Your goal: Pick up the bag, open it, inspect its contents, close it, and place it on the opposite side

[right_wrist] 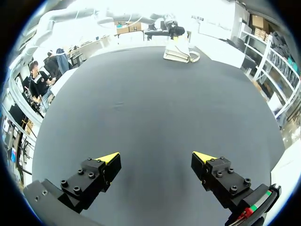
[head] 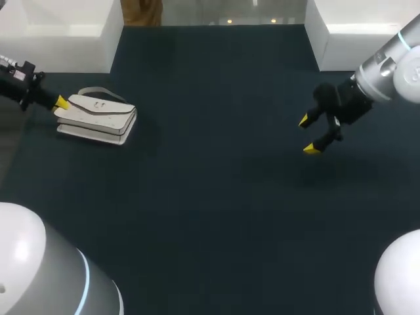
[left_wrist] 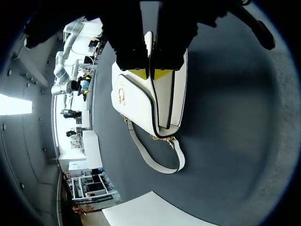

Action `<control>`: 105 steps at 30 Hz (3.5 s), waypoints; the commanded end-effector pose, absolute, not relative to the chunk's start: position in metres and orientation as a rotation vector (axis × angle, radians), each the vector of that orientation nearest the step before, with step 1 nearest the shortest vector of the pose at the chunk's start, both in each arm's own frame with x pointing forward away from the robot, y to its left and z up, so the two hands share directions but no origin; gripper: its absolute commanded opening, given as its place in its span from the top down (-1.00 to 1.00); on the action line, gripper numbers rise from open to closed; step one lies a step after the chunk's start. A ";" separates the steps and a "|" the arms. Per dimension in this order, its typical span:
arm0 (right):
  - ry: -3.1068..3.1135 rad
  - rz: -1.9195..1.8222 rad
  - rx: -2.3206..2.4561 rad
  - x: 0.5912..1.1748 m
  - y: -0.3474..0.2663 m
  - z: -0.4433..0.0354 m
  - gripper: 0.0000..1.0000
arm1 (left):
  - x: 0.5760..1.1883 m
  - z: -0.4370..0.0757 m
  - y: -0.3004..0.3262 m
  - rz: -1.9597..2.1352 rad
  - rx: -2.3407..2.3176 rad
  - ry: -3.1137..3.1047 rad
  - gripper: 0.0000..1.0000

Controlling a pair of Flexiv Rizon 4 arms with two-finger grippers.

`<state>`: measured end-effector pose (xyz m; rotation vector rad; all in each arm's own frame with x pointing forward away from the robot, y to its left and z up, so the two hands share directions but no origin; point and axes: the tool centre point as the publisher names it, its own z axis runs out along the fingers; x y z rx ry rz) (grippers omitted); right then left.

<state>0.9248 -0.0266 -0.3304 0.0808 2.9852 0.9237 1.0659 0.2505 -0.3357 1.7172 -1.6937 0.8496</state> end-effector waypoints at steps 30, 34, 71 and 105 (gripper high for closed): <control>2.984 0.925 0.081 0.924 -0.027 -0.330 -1.00 | 0.974 -0.338 0.173 1.043 1.996 -1.481 1.00; 2.984 0.925 0.081 0.924 -0.027 -0.330 -1.00 | 0.955 -0.343 0.157 1.070 2.086 -1.481 1.00; 2.984 0.925 0.081 0.924 -0.027 -0.330 -1.00 | 0.934 -0.351 0.167 0.657 1.779 -1.583 0.14; 2.984 0.925 0.081 0.924 -0.027 -0.330 -1.00 | 0.882 -0.362 0.099 0.927 1.708 -1.567 1.00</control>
